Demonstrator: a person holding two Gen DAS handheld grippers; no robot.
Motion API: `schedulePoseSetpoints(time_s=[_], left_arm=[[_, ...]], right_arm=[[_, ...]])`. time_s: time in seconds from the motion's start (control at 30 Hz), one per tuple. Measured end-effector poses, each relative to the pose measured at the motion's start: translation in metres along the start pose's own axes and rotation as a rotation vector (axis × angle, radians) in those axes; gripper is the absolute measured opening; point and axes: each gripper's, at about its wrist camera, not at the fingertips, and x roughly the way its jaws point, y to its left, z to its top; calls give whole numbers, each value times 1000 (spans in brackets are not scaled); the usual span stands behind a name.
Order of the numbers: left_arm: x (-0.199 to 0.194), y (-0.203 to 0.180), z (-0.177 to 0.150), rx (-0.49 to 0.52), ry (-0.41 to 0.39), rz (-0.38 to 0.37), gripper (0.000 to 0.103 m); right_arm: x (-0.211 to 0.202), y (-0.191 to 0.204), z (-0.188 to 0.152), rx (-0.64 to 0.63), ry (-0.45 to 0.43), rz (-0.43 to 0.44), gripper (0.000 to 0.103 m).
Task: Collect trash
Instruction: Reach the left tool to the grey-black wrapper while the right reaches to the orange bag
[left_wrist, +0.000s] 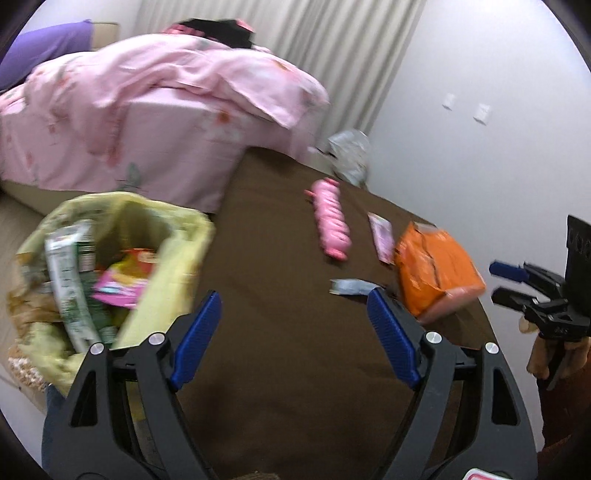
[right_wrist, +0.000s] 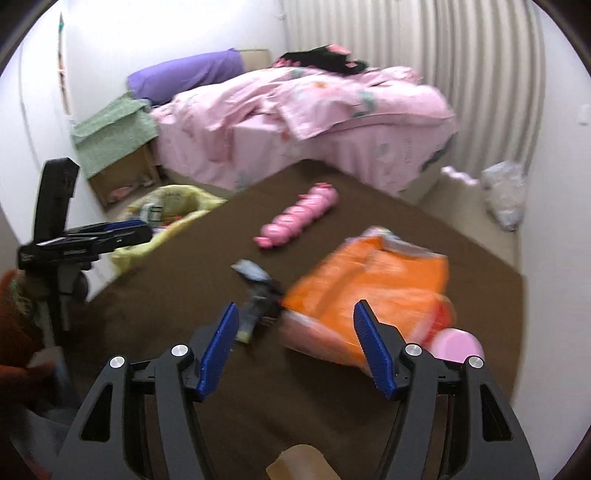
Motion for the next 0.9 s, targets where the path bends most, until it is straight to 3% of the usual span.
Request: schedulePoseSetpoints(time_s=[0.23,0.4,0.57,0.67,0.73,0.8,0.9], left_arm=[[20,-30,4,31,9,-36,77],[22,-30,4,11,17,-40,77],[15,-17,3,-17,5,-13,77],[14,-9,2,-42,6,2,77],[15,-3,0,-64,14,3,77],[15,0,-2,-74,17,1,77],[14,0,-4,-74,20,-6,77]], right_arm=[[3,-46,1,95,-9,-75,61],[42,-76,19,154,41,-95,61],[72,-63,25,105,106,-80,59],[79,-42,21,51,122,-18,46],[80,-31,18,44,128,37,29],[80,-19,11,41,141,118,19],[75,2,-1,-1,158,181,17]])
